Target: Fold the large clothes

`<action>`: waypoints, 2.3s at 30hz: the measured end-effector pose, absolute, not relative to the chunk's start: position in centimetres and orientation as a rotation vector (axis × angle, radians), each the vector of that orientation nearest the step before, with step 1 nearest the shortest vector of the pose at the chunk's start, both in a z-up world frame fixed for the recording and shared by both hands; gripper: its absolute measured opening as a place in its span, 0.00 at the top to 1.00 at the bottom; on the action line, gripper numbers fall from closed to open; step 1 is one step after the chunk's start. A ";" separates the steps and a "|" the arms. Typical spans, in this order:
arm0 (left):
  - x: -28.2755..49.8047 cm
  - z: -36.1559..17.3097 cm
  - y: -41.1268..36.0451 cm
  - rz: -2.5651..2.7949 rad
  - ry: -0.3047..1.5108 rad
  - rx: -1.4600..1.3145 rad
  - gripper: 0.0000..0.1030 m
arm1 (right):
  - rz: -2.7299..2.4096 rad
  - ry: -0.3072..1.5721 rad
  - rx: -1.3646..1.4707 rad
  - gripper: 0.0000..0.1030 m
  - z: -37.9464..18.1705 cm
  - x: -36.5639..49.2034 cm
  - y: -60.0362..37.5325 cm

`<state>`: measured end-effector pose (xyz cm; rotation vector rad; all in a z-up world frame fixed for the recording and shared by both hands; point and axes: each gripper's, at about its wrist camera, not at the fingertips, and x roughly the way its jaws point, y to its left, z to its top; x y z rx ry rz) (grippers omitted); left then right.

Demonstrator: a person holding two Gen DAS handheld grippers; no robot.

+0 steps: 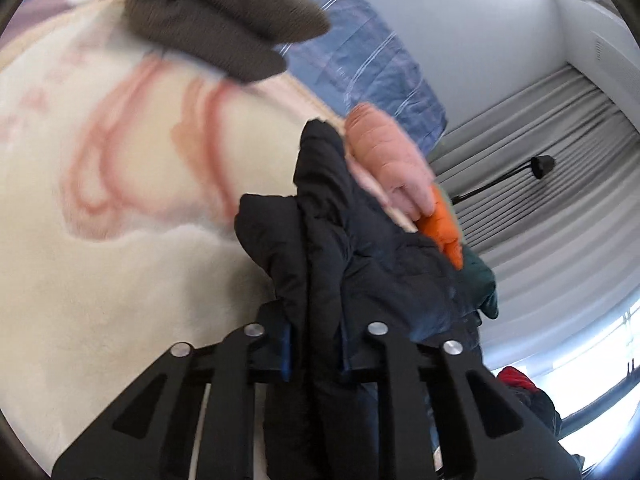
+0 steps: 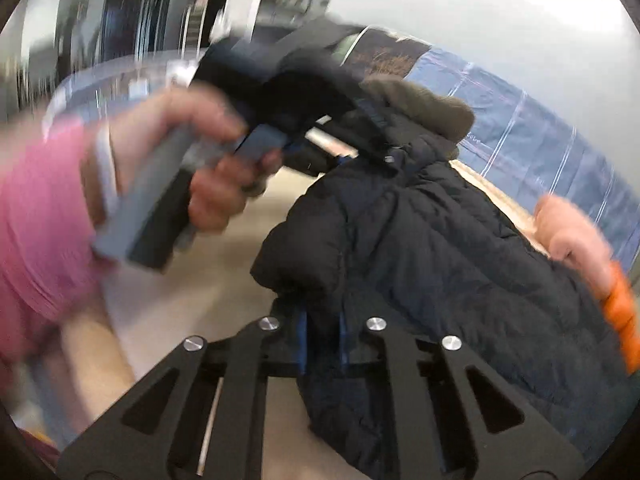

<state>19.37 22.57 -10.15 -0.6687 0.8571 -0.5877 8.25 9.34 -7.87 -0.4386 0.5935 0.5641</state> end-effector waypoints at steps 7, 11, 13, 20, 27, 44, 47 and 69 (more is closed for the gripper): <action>17.2 -2.1 18.7 -0.660 0.700 -0.585 0.87 | 0.656 0.499 -0.197 0.88 -2.3 7.1 3.0; 16.0 1.9 14.5 -0.712 0.639 -0.531 0.87 | 0.689 0.475 0.023 0.89 0.3 6.8 -3.3; 15.8 3.5 12.3 -0.729 0.629 -0.513 0.87 | 0.683 0.454 0.147 0.89 1.5 6.9 -7.1; 16.9 8.0 0.3 -0.801 0.651 -0.328 0.87 | 0.620 0.372 0.352 0.89 2.6 5.2 -17.4; 17.7 7.2 -11.5 -0.839 0.711 -0.123 0.87 | 0.519 0.365 0.541 0.89 0.0 2.5 -27.3; 18.1 -2.1 -21.9 -0.873 0.824 0.100 0.87 | 0.234 0.494 0.787 0.36 -6.0 1.8 -42.6; 17.2 -1.3 -19.4 -0.872 0.782 0.063 0.87 | 0.191 0.618 0.740 0.37 -5.5 5.9 -44.1; 19.9 -3.4 -20.9 -0.820 0.822 -0.018 0.84 | 0.188 0.863 0.615 0.75 -7.9 19.2 -41.7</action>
